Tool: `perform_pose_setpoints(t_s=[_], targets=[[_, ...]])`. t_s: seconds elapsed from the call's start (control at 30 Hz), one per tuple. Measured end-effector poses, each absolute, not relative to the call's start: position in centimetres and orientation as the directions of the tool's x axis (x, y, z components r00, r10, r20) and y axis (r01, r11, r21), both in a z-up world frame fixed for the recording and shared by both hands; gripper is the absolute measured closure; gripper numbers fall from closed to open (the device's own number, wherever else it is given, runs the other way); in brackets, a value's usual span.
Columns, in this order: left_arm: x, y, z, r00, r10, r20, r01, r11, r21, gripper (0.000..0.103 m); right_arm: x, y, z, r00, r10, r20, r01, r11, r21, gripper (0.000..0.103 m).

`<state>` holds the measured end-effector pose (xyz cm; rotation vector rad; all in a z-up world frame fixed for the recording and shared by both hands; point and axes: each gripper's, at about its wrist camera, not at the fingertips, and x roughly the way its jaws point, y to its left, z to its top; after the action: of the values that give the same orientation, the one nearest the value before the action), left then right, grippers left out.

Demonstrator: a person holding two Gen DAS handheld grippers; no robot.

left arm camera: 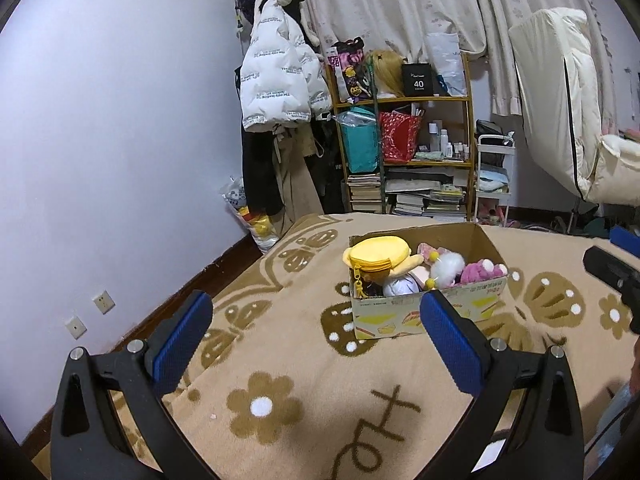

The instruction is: Organize soft objects

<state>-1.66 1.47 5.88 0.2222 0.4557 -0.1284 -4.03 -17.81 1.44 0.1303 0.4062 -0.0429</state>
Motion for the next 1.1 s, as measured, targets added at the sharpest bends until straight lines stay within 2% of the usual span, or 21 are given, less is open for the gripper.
perform_pose_setpoints(t_s=[0.2,1.1], targets=[[-1.2,0.7,4.7,0.89,-0.049,-0.454,0.168,0.96,0.224,0.001,-3.8,-18.7,0.7,0.912,-0.03,-0.41,0.09,0.988,0.126,0.0],[0.2,-1.0,3.1,0.886,-0.068,-0.459,0.197,0.951,0.239,0.001,-2.6,-20.1,-0.5,0.901,-0.038,-0.433,0.106,0.985,0.134,0.0]])
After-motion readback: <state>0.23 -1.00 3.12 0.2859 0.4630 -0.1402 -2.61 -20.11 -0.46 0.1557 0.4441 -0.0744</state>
